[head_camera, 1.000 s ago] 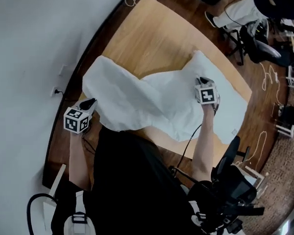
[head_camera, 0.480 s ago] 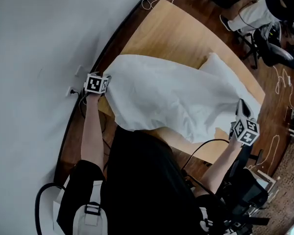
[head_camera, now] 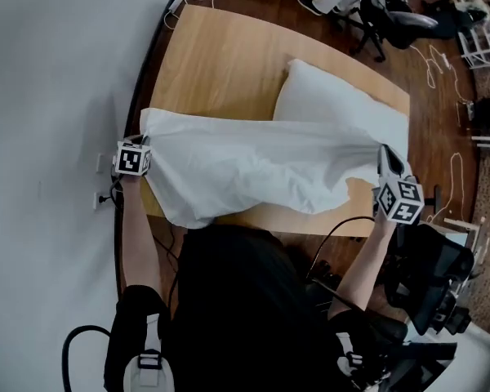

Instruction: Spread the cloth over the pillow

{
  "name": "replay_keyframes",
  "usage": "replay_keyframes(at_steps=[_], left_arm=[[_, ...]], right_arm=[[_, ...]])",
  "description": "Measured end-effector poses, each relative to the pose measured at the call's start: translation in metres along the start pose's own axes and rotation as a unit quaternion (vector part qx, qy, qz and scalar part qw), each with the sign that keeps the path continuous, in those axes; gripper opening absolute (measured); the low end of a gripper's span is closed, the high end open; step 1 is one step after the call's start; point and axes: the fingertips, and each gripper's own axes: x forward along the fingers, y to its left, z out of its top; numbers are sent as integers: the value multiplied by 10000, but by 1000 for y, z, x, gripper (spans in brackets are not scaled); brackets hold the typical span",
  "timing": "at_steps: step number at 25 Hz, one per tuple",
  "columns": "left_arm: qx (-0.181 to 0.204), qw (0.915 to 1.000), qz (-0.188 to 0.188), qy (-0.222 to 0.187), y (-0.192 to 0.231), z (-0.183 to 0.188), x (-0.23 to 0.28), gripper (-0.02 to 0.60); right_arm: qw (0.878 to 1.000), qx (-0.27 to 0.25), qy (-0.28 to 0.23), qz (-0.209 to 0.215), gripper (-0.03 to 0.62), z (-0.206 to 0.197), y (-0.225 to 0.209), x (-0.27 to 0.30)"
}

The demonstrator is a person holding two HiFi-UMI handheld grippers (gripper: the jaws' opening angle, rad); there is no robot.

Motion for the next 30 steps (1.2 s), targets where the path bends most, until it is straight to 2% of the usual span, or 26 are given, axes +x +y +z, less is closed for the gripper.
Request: replay_keyframes(at_steps=[2,3,4,5,6,8,10,11,12,14,17,18,19,20,23,25,28,30], left_arm=[[235,9979,240,-550,-7,24,-20,15],[260,9944,270,-993,-12,40,-36,15],[205,9874,210,-1556,-18,58,-55,15],[86,9755,58,-2197,-25,77,-79,14],[-52,9583,-157,-2853,-34,95,-106,14],[-215,9127,-628,-4033,-52,128,-163,13],[-236,8632,-1054,-4932,-70,158,-212,12],[-231,8422,-1240,-5243,-79,170,-229,12],[-204,8256,-1401,-5461,-88,179,-240,12],[20,7993,-1668,-5773,-112,194,-260,12],[549,7525,-2044,-6236,-164,213,-291,12],[645,7422,-2135,-6320,-182,214,-298,12],[691,7382,-2207,-6337,-198,213,-302,12],[701,7395,-2269,-6299,-213,212,-301,12],[635,7511,-2423,-6108,-244,226,-284,12],[592,7533,-2442,-6078,-260,243,-275,12],[640,7562,-2240,-6115,-289,264,-269,12],[681,7639,-1990,-6101,-311,280,-265,12]], right_arm=[[9998,68,-125,-166,5,1,-6,-18],[9993,136,-220,-277,5,2,-11,-30],[9983,233,-345,-406,5,2,-18,-45],[9965,357,-501,-559,5,2,-26,-62],[9936,501,-688,-740,5,1,-36,-82],[9825,815,-1159,-1212,5,-3,-60,-130],[9645,1067,-1648,-1765,5,-9,-82,-185],[9568,1153,-1791,-1979,5,-16,-90,-208],[9514,1234,-1837,-2143,5,-25,-97,-227],[9390,1433,-1880,-2497,5,-48,-109,-265],[9087,1571,-2156,-3210,5,-76,-127,-337],[9031,1548,-2198,-3348,5,-84,-136,-354],[9008,1528,-2207,-3413,5,-92,-146,-366],[9009,1524,-2195,-3421,5,-99,-158,-372],[9029,1596,-2133,-3374,5,-118,-191,-365],[9023,1640,-2152,-3357,5,-127,-216,-351],[9038,1655,-2269,-3230,5,-142,-262,-323],[9063,1706,-2384,-3045,5,-148,-298,-296]])
